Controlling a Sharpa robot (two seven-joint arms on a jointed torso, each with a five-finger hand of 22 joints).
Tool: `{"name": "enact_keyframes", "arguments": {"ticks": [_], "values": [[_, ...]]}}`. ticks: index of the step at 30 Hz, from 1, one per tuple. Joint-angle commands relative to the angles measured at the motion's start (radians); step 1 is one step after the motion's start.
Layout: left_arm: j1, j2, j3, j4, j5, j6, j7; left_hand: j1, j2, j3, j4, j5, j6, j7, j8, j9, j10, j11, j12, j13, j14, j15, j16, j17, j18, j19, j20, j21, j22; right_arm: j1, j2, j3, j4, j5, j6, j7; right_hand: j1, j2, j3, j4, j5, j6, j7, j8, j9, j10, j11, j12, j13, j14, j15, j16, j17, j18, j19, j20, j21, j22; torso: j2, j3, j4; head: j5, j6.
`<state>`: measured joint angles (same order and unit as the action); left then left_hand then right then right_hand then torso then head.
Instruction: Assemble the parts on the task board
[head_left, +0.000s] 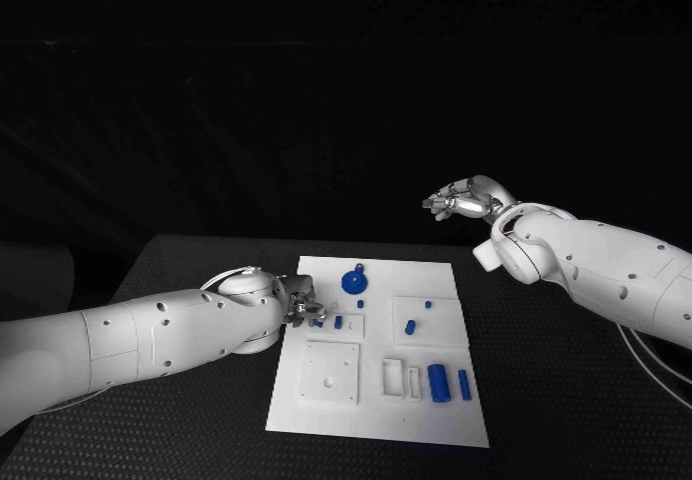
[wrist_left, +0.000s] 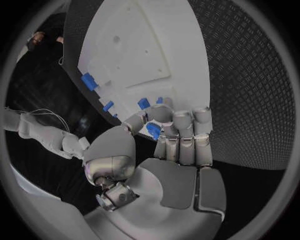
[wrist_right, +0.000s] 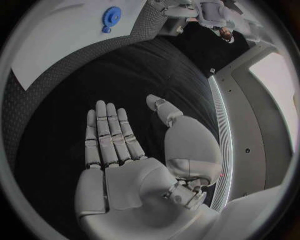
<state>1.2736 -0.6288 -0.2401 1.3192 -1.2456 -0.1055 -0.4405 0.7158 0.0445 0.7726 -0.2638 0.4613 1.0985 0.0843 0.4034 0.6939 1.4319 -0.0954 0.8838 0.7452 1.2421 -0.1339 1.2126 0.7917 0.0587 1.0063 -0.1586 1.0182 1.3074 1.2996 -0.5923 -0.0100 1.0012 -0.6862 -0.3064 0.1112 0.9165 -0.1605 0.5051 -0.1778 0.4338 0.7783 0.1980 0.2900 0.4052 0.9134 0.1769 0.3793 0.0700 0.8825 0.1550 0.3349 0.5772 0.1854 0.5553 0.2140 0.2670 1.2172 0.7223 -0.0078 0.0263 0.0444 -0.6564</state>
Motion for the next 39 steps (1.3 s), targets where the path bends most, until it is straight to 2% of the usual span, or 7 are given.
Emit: {"name": "enact_keyframes", "arguments": {"ticks": [1,23,26,34,36,37,39], "values": [[-0.001,-0.001,0.0,0.004,-0.012,0.017,0.002,0.011,0.004,0.018,0.017,0.003,0.133,-0.095,0.004,0.001,-0.014,-0.023,0.005,-0.001,0.006,0.001,0.005,-0.001,0.02,0.008,-0.06,0.005,0.017,0.0,0.0,0.0,0.001,0.0,0.014,0.004,-0.004,0.009,-0.003,0.001,0.007,-0.005,0.019,0.007,-0.001,0.007,-0.003,-0.006,-0.001,0.003,0.004,-0.005,0.001,0.009,0.001,0.007,-0.006,0.002,0.0,-0.0006,0.0012,0.005,-0.004],[-0.006,0.001,0.0,0.006,-0.008,0.038,0.0,0.009,0.006,0.013,0.021,-0.005,0.131,-0.094,0.005,0.001,-0.016,-0.022,0.006,-0.002,0.004,0.001,0.004,-0.002,0.019,0.006,-0.059,0.004,0.017,0.0,0.001,0.0,0.001,0.0,0.016,0.004,-0.004,0.009,-0.003,0.001,0.008,-0.004,0.018,0.007,-0.001,0.007,-0.003,-0.006,-0.001,0.003,0.004,-0.006,0.002,0.009,0.002,0.007,-0.007,0.003,0.0,0.0003,-0.0004,0.009,-0.001],[-0.008,0.003,0.0,0.006,-0.008,0.043,0.002,0.013,-0.004,0.006,0.043,-0.064,0.133,-0.095,0.01,0.001,-0.015,-0.022,0.012,-0.002,0.005,-0.001,0.006,-0.001,0.02,0.007,-0.06,0.005,0.017,0.0,0.002,0.0,0.001,0.0,0.016,0.004,-0.004,0.009,-0.003,0.001,0.008,-0.004,0.018,0.007,-0.001,0.007,-0.003,-0.006,-0.001,0.003,0.004,-0.006,0.002,0.009,0.002,0.007,-0.007,0.003,0.0,0.0009,-0.0008,0.01,-0.001],[-0.009,0.009,0.0,0.006,-0.009,0.048,0.005,0.017,-0.008,0.003,0.056,-0.087,0.133,-0.094,0.013,0.001,-0.015,-0.022,0.017,-0.002,0.004,-0.002,0.009,0.0,0.021,0.007,-0.06,0.006,0.017,0.0,0.003,0.0,0.0,0.0,0.017,0.004,-0.003,0.01,-0.003,0.0,0.008,-0.004,0.018,0.007,-0.002,0.008,-0.003,-0.006,-0.001,0.003,0.003,-0.006,0.002,0.01,0.002,0.007,-0.007,0.003,0.0,0.0015,-0.001,0.009,-0.002],[-0.009,0.01,0.0,0.006,-0.009,0.049,0.005,0.018,-0.008,0.0,0.064,-0.109,0.133,-0.095,0.014,0.0,-0.016,-0.022,0.02,-0.002,0.004,-0.002,0.01,0.0,0.02,0.007,-0.06,0.006,0.017,0.0,0.002,0.0,0.001,0.0,0.017,0.004,-0.003,0.01,-0.003,0.0,0.008,-0.004,0.018,0.008,-0.002,0.008,-0.003,-0.006,-0.001,0.003,0.003,-0.006,0.002,0.01,0.002,0.007,-0.007,0.003,0.0,0.0013,-0.0009,0.008,0.0],[-0.009,0.01,0.0,0.005,-0.009,0.049,0.005,0.019,-0.009,-0.002,0.069,-0.134,0.133,-0.095,0.016,0.0,-0.017,-0.022,0.022,-0.002,0.004,-0.002,0.011,0.001,0.021,0.006,-0.06,0.006,0.017,0.0,0.002,0.0,0.001,0.0,0.017,0.004,-0.003,0.01,-0.003,0.0,0.008,-0.004,0.018,0.008,-0.002,0.008,-0.003,-0.006,-0.001,0.003,0.003,-0.006,0.002,0.01,0.002,0.007,-0.007,0.003,0.0,0.0015,-0.0011,0.008,0.001],[-0.009,0.012,0.0,0.005,-0.009,0.049,0.006,0.021,-0.008,-0.002,0.072,-0.144,0.133,-0.095,0.016,-0.001,-0.017,-0.023,0.022,-0.003,0.004,-0.002,0.011,0.001,0.021,0.006,-0.061,0.006,0.018,0.0,0.003,0.0,0.0,0.0,0.017,0.004,-0.003,0.011,-0.003,0.0,0.009,-0.004,0.018,0.008,-0.002,0.008,-0.003,-0.006,-0.001,0.003,0.003,-0.006,0.002,0.01,0.002,0.007,-0.007,0.004,0.0,0.0013,-0.0009,0.008,0.001]]}}
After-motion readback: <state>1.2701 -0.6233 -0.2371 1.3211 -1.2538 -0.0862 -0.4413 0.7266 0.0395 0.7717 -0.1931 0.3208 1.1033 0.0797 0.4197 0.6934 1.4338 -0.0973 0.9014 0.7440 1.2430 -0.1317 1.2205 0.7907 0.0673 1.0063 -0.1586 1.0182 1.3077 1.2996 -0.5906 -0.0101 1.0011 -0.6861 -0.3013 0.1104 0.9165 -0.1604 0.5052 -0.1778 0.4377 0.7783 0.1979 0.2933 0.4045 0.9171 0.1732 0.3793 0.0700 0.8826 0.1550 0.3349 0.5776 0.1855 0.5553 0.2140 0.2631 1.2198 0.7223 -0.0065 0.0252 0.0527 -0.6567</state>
